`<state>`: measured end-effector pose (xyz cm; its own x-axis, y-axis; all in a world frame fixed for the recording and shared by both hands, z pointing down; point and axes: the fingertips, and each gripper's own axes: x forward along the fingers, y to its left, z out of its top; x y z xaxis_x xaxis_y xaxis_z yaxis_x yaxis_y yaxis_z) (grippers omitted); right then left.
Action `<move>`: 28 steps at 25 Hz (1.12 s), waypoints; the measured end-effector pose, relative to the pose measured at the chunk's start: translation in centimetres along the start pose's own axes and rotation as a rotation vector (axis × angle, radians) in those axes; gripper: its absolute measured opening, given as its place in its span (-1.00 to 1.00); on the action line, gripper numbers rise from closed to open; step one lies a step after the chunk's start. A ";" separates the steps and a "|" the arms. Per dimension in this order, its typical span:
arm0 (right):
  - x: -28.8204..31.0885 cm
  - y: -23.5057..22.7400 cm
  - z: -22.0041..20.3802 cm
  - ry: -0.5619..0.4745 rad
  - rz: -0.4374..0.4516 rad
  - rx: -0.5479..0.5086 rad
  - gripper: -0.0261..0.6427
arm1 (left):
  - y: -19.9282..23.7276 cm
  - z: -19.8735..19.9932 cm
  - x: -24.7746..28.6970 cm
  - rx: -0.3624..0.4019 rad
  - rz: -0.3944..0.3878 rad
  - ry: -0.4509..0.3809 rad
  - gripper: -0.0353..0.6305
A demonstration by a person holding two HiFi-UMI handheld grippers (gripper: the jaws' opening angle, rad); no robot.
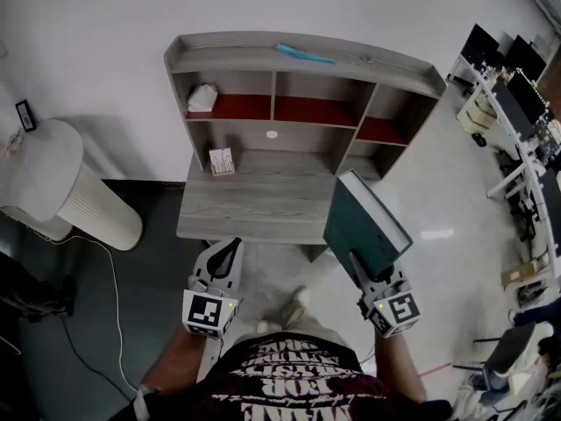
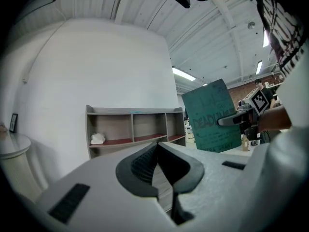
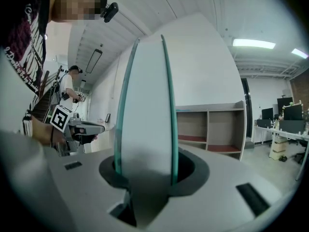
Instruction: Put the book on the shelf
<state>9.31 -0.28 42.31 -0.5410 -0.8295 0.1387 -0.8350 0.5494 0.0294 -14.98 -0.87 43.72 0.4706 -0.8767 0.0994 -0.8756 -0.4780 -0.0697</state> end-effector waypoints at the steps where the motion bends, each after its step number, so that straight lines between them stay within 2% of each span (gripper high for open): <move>1: 0.2 -0.2 0.0 -0.001 0.002 0.002 -0.44 | 0.0 -0.1 0.2 -0.001 0.002 0.001 -0.88; 28: 2.9 -4.2 -1.6 0.024 0.010 0.027 -0.44 | -0.3 -1.5 5.5 -0.023 -0.017 0.034 -0.88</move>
<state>11.43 -4.85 44.23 -0.5473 -0.8210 0.1624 -0.8319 0.5549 0.0015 -12.32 -5.50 45.74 0.4821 -0.8658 0.1337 -0.8699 -0.4913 -0.0444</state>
